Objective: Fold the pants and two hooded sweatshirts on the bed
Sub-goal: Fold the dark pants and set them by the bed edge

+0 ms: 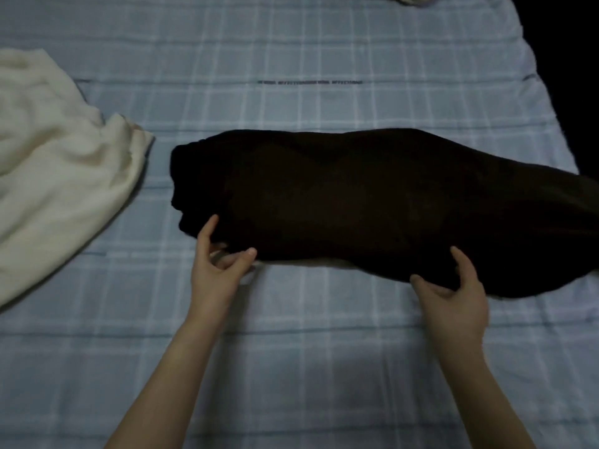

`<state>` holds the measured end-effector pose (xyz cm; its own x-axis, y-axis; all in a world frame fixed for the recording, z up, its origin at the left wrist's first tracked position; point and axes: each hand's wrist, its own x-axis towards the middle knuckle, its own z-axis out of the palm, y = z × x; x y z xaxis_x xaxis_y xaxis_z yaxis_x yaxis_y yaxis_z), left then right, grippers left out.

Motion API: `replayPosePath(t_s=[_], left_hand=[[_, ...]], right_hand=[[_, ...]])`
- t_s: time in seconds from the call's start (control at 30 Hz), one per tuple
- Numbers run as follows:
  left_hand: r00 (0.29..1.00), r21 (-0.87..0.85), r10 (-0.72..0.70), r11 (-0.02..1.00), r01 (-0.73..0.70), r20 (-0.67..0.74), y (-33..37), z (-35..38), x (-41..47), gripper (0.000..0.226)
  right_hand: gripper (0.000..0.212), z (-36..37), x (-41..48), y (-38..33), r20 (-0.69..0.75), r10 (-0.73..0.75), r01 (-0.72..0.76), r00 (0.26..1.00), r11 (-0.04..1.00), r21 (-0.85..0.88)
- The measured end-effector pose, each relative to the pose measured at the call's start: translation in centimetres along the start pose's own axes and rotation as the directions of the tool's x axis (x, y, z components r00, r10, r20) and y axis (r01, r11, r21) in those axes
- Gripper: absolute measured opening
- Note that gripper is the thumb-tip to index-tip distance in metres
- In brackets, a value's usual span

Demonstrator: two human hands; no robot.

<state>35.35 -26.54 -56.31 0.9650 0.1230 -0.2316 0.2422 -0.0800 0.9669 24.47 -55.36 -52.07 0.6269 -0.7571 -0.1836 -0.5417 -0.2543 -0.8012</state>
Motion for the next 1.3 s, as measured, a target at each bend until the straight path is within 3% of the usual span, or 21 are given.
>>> replayPosePath(t_s=[0.07,0.13,0.23,0.33,0.4,0.5,0.63,0.77,0.87,0.97,1.07,1.2,1.3], left_hand=[[1.0,0.007,-0.027,1.0,0.027,-0.016,-0.1,-1.4,-0.5,0.081],[0.996,0.012,-0.078,0.997,0.078,-0.037,0.4,-2.3,-0.4,0.085],[0.978,-0.087,-0.202,0.976,0.197,-0.054,1.1,-3.1,1.3,0.086],[0.983,-0.18,-0.18,0.966,0.184,0.04,1.2,-2.8,3.3,0.089],[0.989,-0.206,-0.128,0.969,0.139,0.069,1.2,-2.2,4.1,0.092],[0.997,-0.173,-0.07,0.982,0.071,0.01,1.1,-1.5,4.3,0.095],[0.994,-0.007,0.057,0.998,-0.058,-0.088,1.2,-0.7,4.7,0.087],[0.999,-0.134,0.052,0.99,-0.049,0.017,2.1,-1.4,5.9,0.075],[0.994,-0.152,0.108,0.982,-0.108,-0.01,3.4,-3.2,5.6,0.071],[0.979,-0.201,0.18,0.96,-0.196,-0.097,4.9,-6.7,4.7,0.069],[0.97,-0.197,0.227,0.95,-0.241,-0.093,4.7,-11.3,2.5,0.07],[0.975,-0.204,0.104,0.968,-0.144,-0.196,1.0,-17.1,-0.8,0.07],[0.981,-0.16,-0.002,0.987,-0.03,-0.195,-1.7,-18.7,-1.9,0.069]], right_hand=[[0.066,2.8,-3.3,-1.7,0.031,-0.117,0.116,0.993,0.993,0.023],[0.069,6.7,-5.9,-4.0,0.198,-0.172,0.163,0.965,0.985,0.061],[0.073,11.2,-6.4,-7.0,0.267,-0.089,0.1,0.96,0.995,-0.029],[0.071,11.6,-5.2,-7.3,0.232,0.053,-0.051,0.971,0.999,-0.013],[0.069,11.7,-5.6,-7.2,0.297,0.113,-0.139,0.948,0.988,0.067],[0.071,13.6,-6.9,-7.0,0.367,0.111,-0.246,0.924,0.906,0.346],[0.071,16.3,-7.1,-7.0,0.266,0.045,-0.19,0.963,0.813,0.55],[0.081,17.6,-6.9,-7.2,0.107,0.143,-0.178,0.984,0.818,0.547],[0.089,18.0,-7.1,-8.5,0.06,0.209,-0.203,0.976,0.779,0.594],[0.089,17.9,-9.8,-10.0,0.11,0.151,-0.187,0.982,0.8,0.57],[0.091,18.1,-13.9,-9.9,0.127,0.054,-0.113,0.99,0.841,0.529],[0.09,20.6,-19.1,-7.9,0.219,0.074,-0.173,0.973,0.861,0.478],[0.091,21.9,-21.0,-6.5,0.252,0.059,-0.174,0.966,0.868,0.465]])
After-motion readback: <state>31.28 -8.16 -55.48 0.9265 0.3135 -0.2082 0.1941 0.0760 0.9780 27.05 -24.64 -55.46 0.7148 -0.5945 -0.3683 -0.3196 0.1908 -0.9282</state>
